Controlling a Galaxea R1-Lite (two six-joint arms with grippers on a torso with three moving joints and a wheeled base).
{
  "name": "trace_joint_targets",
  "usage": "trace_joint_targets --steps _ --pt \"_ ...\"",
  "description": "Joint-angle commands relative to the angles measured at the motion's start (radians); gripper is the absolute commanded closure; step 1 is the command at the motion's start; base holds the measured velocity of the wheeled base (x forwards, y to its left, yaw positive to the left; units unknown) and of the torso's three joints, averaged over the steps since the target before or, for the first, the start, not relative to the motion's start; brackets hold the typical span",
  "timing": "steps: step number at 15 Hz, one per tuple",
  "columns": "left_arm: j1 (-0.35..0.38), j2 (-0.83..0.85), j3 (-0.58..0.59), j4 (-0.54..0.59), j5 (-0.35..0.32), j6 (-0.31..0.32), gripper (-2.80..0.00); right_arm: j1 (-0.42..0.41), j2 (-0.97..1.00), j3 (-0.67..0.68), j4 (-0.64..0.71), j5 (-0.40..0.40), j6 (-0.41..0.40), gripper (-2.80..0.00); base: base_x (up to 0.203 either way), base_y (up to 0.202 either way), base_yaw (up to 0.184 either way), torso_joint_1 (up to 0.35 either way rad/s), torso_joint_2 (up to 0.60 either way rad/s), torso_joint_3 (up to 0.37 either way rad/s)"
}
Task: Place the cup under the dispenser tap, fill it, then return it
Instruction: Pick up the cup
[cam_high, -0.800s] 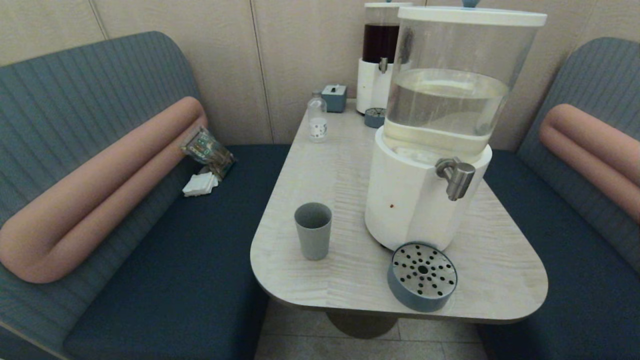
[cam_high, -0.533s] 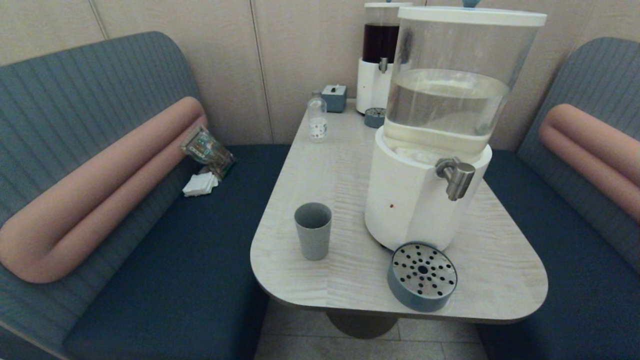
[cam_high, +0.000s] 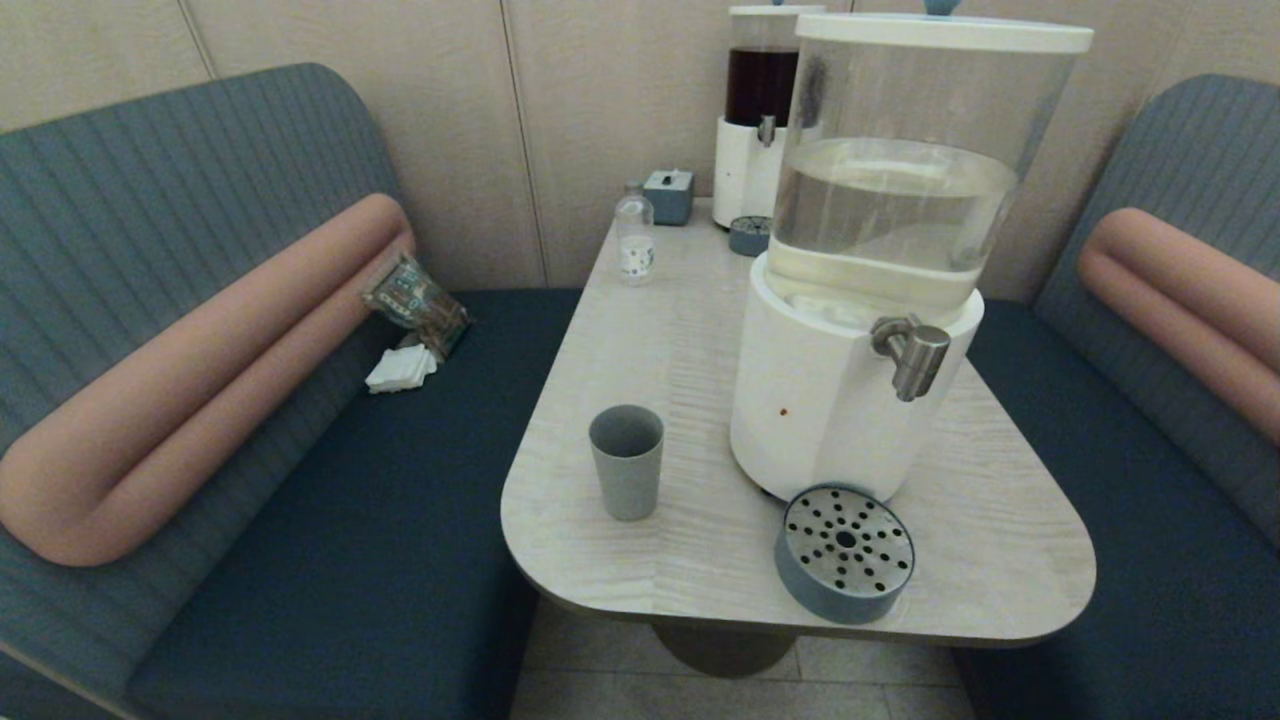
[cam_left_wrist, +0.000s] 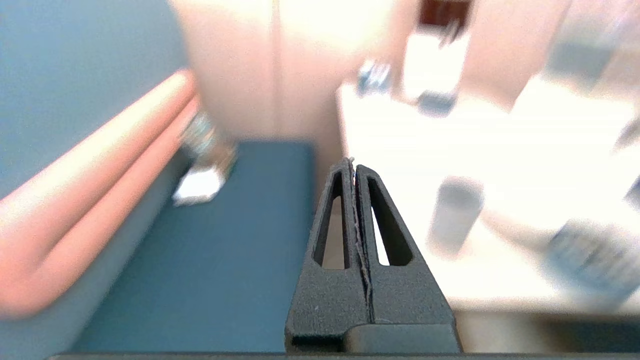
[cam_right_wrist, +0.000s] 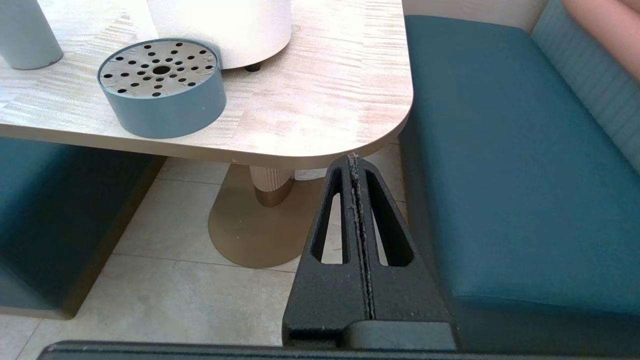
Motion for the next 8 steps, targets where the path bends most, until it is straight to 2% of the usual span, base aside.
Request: trace_joint_targets --steps 1,4,6,8 --pt "-0.008 0.251 -0.119 -0.013 -0.044 -0.031 0.00 0.000 0.000 0.002 0.000 0.000 0.000 0.00 0.000 0.000 0.000 0.000 0.00 0.000" --pt "-0.021 0.469 -0.172 -0.097 -0.388 -0.066 0.00 0.000 0.000 0.001 0.000 0.000 0.000 0.00 0.000 0.000 0.000 0.000 0.00 0.000" --pt "-0.024 0.593 -0.111 -0.319 -0.585 -0.067 0.00 0.000 0.000 0.002 0.000 0.000 0.000 0.00 0.000 0.000 0.000 0.000 0.00 0.000" --pt "-0.024 0.746 -0.040 -0.569 -0.711 -0.055 0.00 0.000 0.000 0.000 0.000 0.000 0.000 0.00 0.000 0.000 0.000 0.000 0.00 0.000"
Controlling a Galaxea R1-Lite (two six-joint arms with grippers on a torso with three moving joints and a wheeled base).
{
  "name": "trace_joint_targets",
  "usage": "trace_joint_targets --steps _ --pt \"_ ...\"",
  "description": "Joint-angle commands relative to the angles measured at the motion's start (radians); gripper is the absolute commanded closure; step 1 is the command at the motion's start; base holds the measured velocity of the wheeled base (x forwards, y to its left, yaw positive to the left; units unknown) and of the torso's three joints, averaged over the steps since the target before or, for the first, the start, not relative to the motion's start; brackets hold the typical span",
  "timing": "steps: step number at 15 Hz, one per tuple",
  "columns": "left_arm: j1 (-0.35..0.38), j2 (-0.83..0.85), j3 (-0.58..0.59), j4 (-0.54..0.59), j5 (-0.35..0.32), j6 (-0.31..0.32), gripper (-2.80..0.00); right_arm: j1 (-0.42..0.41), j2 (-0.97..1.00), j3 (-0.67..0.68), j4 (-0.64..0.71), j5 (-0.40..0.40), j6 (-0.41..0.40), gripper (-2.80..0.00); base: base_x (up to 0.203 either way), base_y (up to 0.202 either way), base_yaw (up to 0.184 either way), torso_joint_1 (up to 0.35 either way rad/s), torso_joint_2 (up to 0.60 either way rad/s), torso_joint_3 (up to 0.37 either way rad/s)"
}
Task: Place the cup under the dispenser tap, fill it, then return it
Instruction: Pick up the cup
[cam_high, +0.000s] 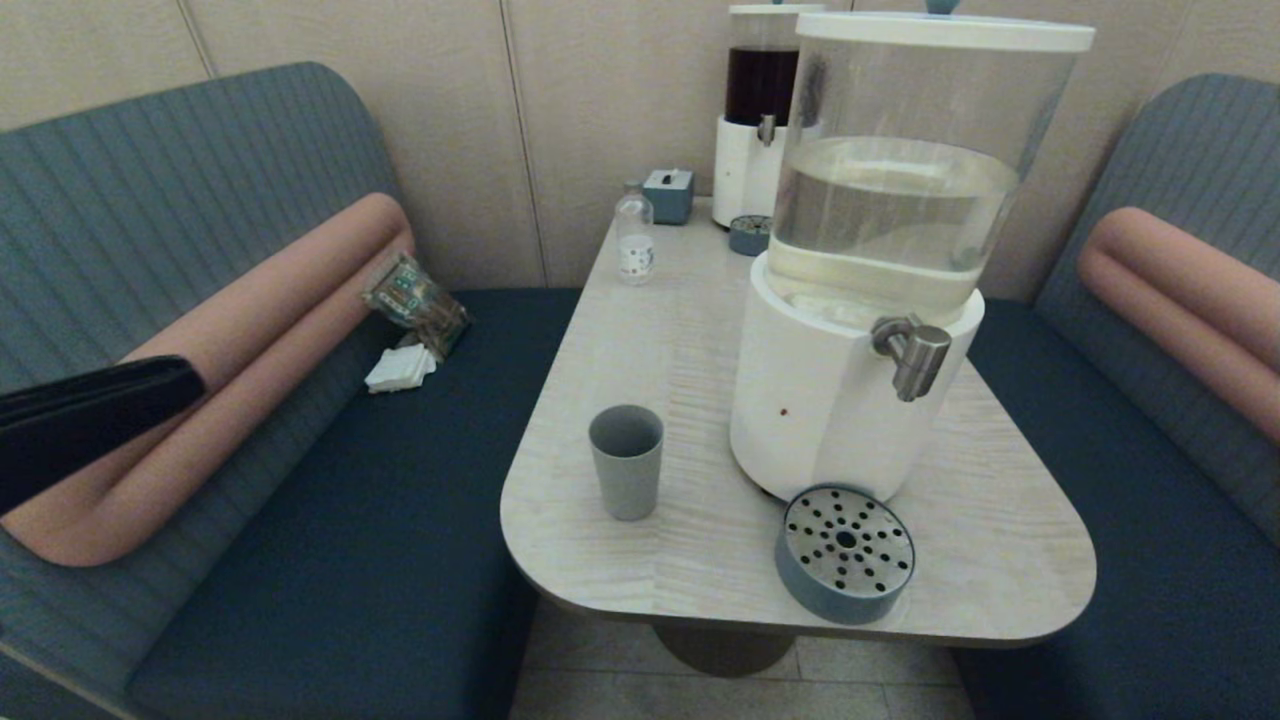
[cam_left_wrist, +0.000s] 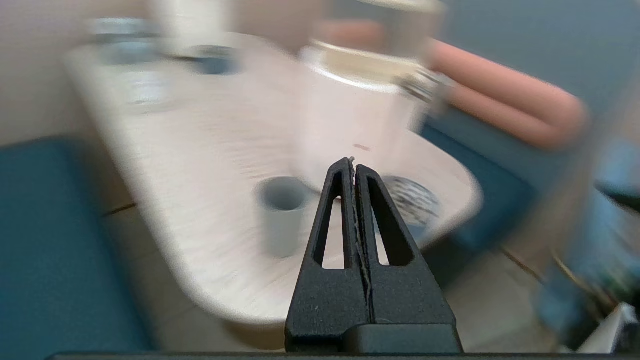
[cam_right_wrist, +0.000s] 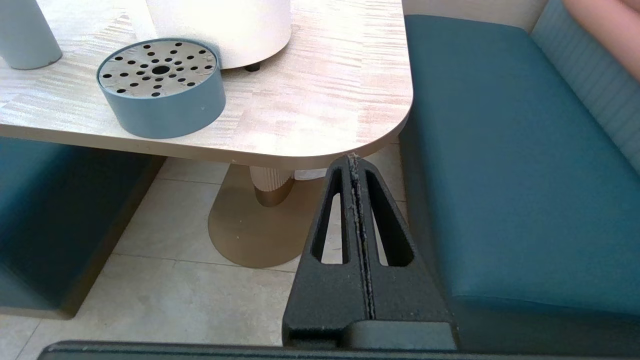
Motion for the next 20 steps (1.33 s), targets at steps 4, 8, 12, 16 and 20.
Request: trace_joint_targets --steps 4,8,12,16,20 --pt "0.000 0.476 0.095 -0.613 -0.156 0.040 -2.80 0.000 0.000 0.001 -0.001 0.000 -0.001 0.00 0.000 0.000 0.000 0.000 0.00 0.000" --pt "0.008 0.797 0.089 -0.945 -0.222 0.068 -2.80 0.000 0.000 0.000 -0.001 0.000 -0.001 0.00 0.000 0.000 0.000 0.000 0.00 0.000" --pt "0.017 1.045 0.033 -1.018 -0.304 0.195 -2.80 0.000 0.000 0.000 -0.001 0.000 -0.001 0.00 0.000 0.000 0.000 0.000 0.00 0.000" --pt "0.012 1.181 0.003 -1.026 -0.368 0.216 -2.80 0.000 0.000 0.000 -0.001 0.000 -0.001 0.00 0.000 0.000 0.000 0.000 0.00 0.000" --pt "-0.020 1.306 -0.100 -1.026 -0.410 0.219 -2.80 0.000 0.000 0.001 -0.001 0.000 -0.001 0.00 0.000 0.000 0.000 0.000 0.00 0.000"
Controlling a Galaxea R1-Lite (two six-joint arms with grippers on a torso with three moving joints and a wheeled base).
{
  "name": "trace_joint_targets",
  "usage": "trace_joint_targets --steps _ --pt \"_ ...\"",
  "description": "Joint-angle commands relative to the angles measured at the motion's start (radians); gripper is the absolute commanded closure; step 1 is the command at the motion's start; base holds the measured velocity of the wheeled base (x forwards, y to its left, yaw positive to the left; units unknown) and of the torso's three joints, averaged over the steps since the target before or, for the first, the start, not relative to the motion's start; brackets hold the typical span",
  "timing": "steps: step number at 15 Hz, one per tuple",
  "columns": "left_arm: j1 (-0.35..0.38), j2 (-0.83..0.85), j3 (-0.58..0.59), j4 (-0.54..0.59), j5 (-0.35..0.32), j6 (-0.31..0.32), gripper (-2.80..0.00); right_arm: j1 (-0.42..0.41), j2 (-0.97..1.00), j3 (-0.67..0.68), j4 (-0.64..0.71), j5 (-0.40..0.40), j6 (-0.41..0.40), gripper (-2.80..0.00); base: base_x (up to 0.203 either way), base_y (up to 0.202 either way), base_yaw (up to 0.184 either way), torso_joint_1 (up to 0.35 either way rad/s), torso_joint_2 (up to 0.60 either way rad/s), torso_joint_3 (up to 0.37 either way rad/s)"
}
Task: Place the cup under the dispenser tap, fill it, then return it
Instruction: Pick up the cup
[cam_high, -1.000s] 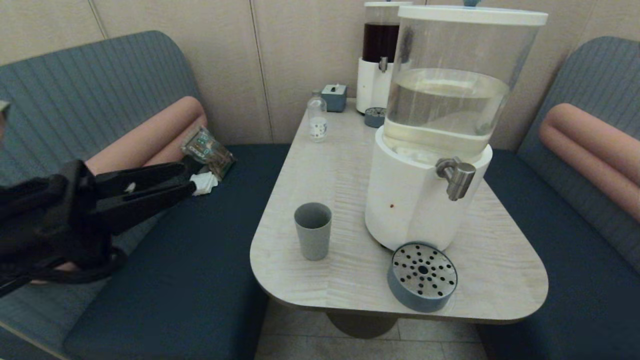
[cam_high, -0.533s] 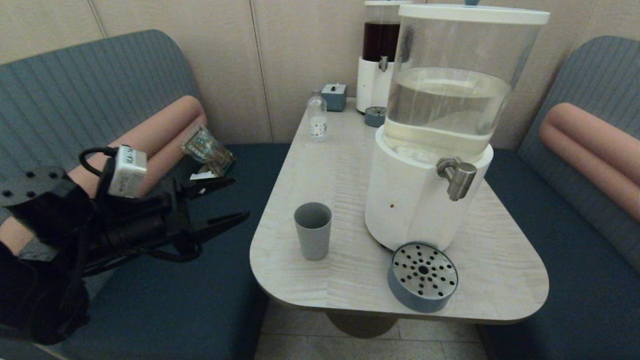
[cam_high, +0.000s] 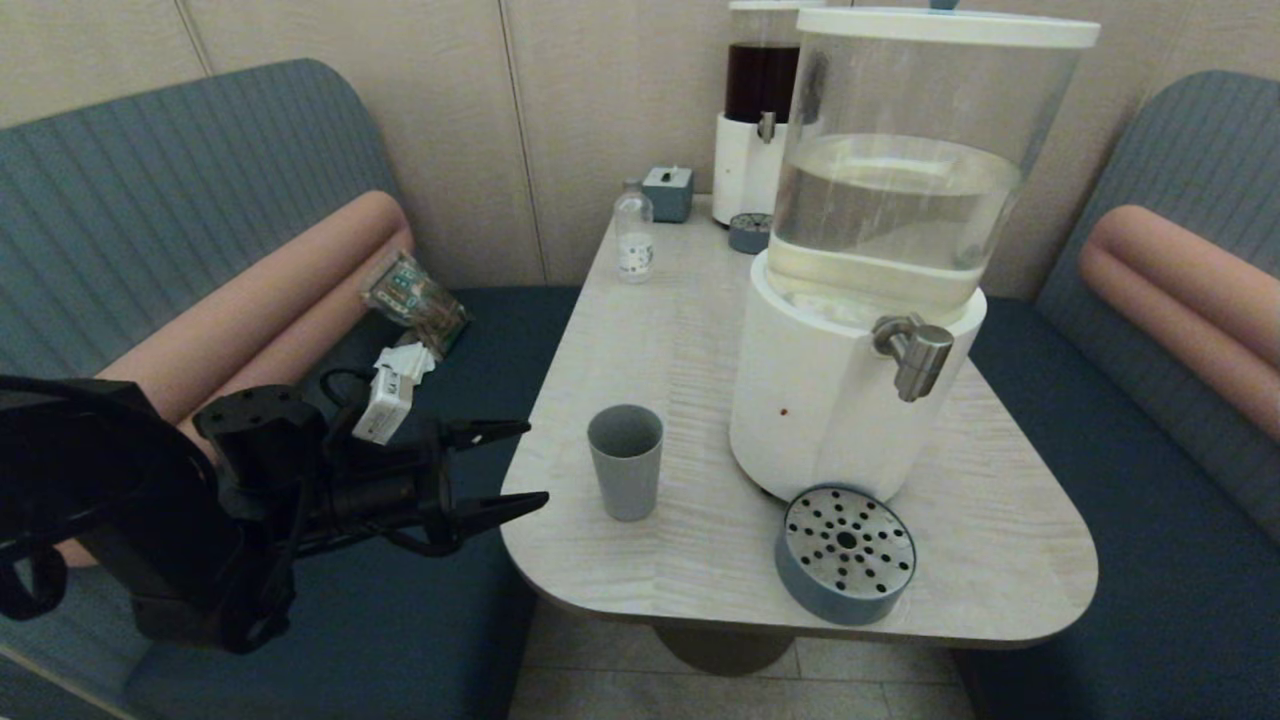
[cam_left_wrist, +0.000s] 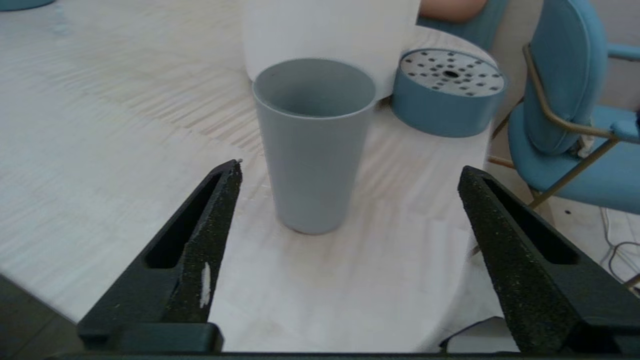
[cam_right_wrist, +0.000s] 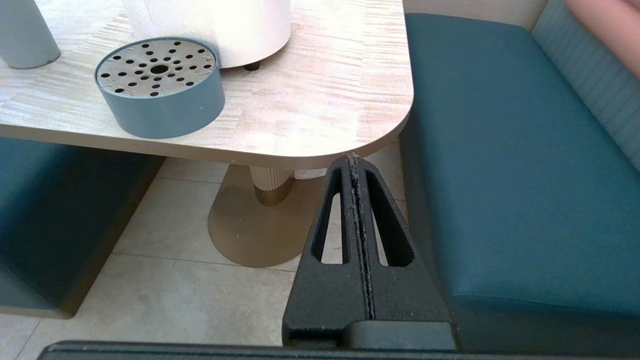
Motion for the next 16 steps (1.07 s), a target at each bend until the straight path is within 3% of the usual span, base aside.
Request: trace_joint_targets --steps 1,8,16 --pt "-0.009 0.094 -0.068 -0.007 -0.008 0.000 -2.80 0.000 0.000 0.000 -0.001 0.000 0.000 0.00 0.000 0.000 0.000 0.000 0.00 0.000" --pt "-0.048 0.269 -0.242 -0.007 -0.004 -0.010 -2.80 0.000 0.000 0.002 -0.001 0.000 0.000 0.00 0.000 0.000 0.000 0.000 0.00 0.000" --pt "-0.140 0.328 -0.321 -0.007 0.020 -0.029 -2.80 0.000 0.000 0.002 -0.001 0.000 0.000 0.00 0.000 0.000 0.000 0.000 0.00 0.000"
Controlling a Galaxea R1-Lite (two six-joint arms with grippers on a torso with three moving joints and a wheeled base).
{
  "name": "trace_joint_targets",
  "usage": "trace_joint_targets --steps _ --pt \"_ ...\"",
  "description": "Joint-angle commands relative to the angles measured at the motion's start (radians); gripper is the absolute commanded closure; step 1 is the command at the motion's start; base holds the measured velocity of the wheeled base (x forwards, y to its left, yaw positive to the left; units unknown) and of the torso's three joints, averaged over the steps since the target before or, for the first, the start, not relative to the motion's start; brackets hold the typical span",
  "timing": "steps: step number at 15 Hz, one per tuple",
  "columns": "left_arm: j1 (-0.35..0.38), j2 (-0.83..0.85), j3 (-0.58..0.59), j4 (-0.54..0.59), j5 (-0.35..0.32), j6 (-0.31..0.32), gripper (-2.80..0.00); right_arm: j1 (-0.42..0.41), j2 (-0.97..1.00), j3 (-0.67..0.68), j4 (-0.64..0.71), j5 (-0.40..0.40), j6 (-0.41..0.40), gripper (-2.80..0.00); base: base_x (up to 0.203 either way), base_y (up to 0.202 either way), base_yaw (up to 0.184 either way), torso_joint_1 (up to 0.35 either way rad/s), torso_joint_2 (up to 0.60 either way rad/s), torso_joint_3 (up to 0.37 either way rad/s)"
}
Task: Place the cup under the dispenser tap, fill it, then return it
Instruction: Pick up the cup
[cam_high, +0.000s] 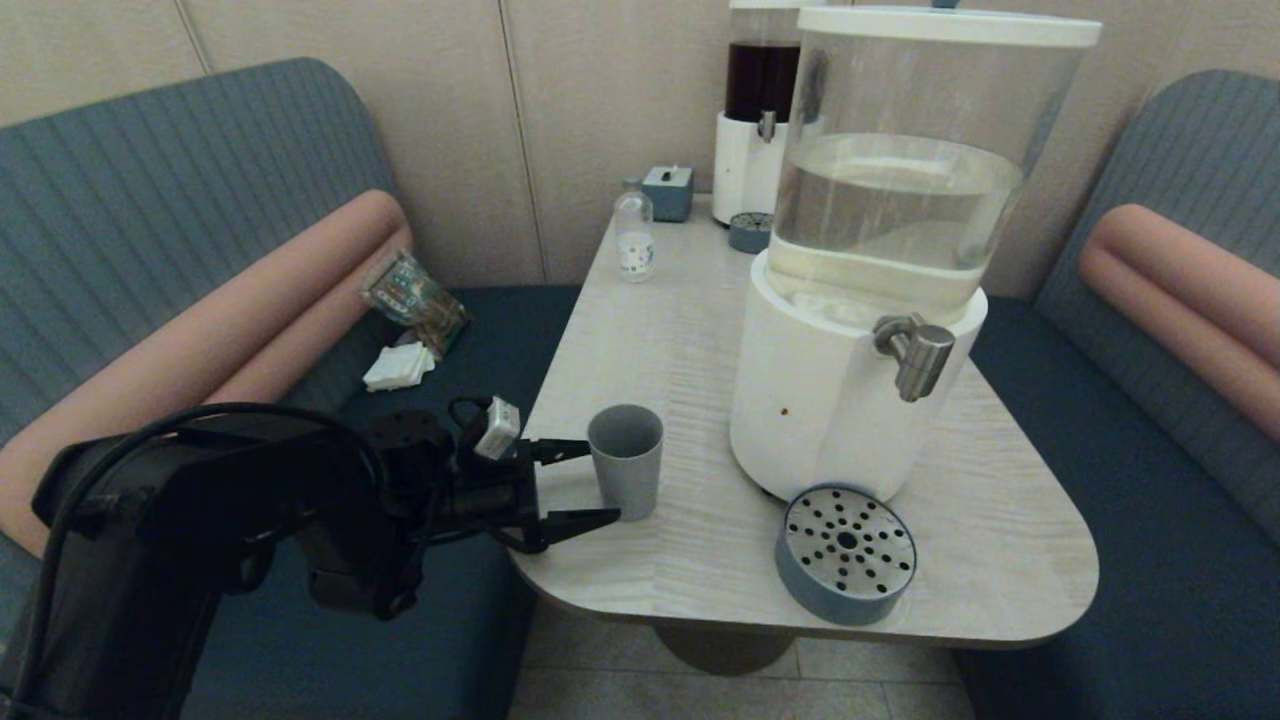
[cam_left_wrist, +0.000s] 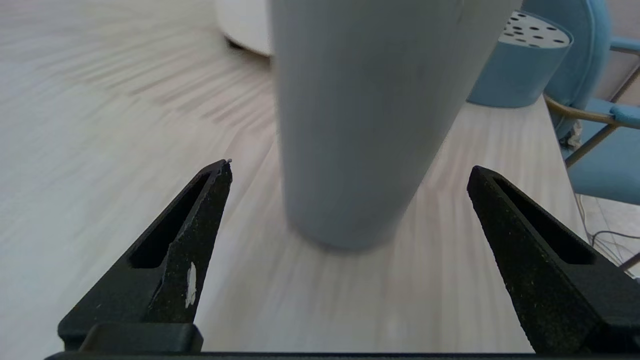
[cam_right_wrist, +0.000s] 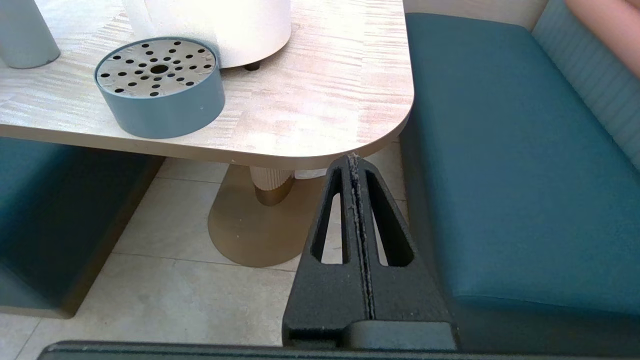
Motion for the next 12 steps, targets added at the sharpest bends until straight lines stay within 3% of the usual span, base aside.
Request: trace_joint_targets --steps 1,11,12 --pt "-0.019 0.009 -0.019 -0.008 0.001 -0.001 -2.80 0.000 0.000 0.000 0.000 0.000 0.000 0.00 0.000 0.000 0.000 0.000 0.00 0.000" --pt "-0.080 0.065 -0.140 -0.008 0.099 -0.049 -2.80 0.000 0.000 0.000 0.000 0.000 0.000 0.00 0.000 0.000 0.000 0.000 0.00 0.000" --pt "-0.083 0.071 -0.164 -0.008 0.110 -0.048 0.00 0.000 0.000 0.002 0.000 0.000 0.000 0.00 0.000 0.000 0.000 0.000 0.00 0.000"
